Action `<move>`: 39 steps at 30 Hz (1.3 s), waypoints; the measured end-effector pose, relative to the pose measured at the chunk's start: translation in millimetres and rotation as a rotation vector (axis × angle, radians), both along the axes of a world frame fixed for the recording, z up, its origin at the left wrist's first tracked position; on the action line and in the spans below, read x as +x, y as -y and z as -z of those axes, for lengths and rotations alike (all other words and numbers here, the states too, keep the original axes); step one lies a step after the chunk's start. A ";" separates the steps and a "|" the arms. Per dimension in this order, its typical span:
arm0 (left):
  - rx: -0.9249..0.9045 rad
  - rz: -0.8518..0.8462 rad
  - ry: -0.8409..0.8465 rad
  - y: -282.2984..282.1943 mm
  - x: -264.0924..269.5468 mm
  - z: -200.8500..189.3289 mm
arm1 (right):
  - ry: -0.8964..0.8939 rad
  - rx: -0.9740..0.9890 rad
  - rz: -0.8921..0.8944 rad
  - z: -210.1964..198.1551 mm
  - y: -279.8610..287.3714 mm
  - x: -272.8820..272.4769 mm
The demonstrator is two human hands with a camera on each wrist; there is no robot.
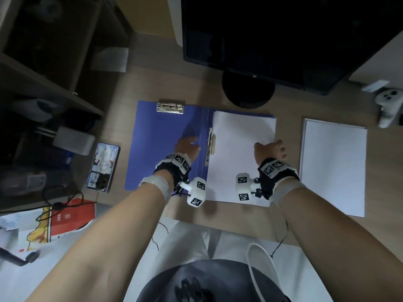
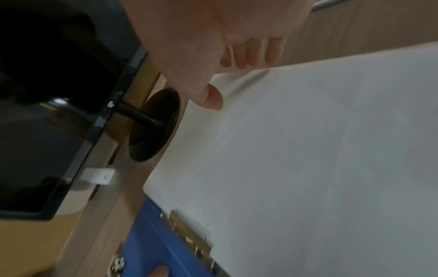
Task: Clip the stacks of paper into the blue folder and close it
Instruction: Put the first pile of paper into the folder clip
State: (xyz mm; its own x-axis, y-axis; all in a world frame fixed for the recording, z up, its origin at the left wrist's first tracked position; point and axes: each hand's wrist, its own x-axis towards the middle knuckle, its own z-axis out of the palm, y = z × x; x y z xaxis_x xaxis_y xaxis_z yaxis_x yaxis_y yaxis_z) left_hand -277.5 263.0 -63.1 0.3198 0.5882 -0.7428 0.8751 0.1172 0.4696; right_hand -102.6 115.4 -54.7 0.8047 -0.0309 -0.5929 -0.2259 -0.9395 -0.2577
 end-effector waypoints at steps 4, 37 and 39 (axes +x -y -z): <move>-0.050 0.041 -0.034 -3.0 23.4 -3.6 | -0.169 -0.098 0.011 5.0 -6.5 15.3; -0.158 -0.157 0.250 15.3 -13.4 -0.6 | -0.360 0.460 -0.313 -9.1 -30.7 -51.1; -0.149 -0.157 0.241 15.8 -15.2 2.3 | -0.376 0.483 -0.356 -6.2 -32.3 -61.3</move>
State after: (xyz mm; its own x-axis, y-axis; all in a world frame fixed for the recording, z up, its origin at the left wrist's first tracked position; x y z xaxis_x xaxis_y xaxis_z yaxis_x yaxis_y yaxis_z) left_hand -292.6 247.2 -65.3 0.4109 0.5351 -0.7381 0.7065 0.3248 0.6288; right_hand -163.9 147.7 -48.5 0.4555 0.5323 -0.7136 -0.0815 -0.7732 -0.6288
